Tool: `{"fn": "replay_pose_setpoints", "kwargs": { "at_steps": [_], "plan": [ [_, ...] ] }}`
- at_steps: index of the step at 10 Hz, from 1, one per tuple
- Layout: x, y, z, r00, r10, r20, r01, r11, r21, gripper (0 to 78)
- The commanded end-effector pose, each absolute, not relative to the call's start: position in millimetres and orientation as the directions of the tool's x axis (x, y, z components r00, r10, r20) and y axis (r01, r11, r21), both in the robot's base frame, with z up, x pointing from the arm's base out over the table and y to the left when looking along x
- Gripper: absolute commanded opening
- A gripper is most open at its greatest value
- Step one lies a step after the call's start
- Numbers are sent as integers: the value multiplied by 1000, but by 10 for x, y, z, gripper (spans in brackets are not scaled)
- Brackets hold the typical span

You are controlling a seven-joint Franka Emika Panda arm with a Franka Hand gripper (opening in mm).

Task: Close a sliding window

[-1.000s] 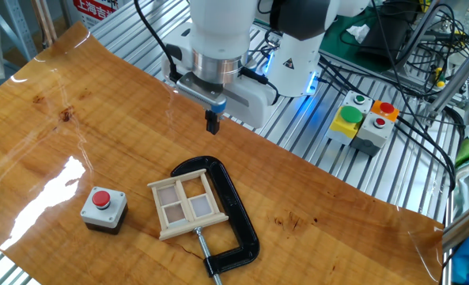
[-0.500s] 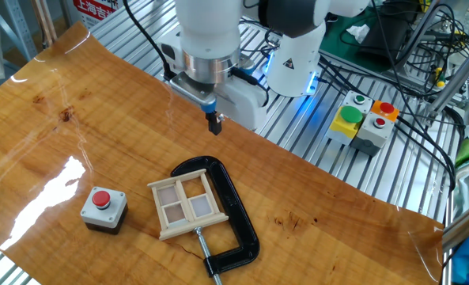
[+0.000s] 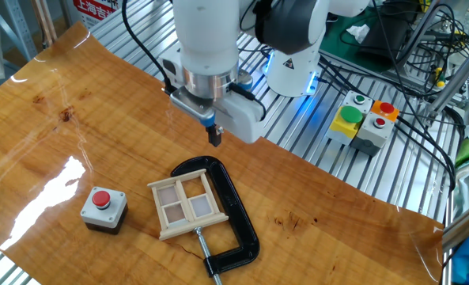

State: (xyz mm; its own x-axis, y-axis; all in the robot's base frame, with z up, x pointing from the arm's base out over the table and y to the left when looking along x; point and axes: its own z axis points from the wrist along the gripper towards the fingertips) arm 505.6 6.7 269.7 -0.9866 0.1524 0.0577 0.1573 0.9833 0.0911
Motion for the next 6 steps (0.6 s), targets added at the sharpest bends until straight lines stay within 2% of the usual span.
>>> {"fn": "replay_pose_setpoints", "kwargs": {
  "at_steps": [1,6],
  "plan": [
    [5112,91,2627,-985,162,57,167,982,93,0],
    [5153,113,2439,-983,177,50,181,978,105,0]
  ]
}}
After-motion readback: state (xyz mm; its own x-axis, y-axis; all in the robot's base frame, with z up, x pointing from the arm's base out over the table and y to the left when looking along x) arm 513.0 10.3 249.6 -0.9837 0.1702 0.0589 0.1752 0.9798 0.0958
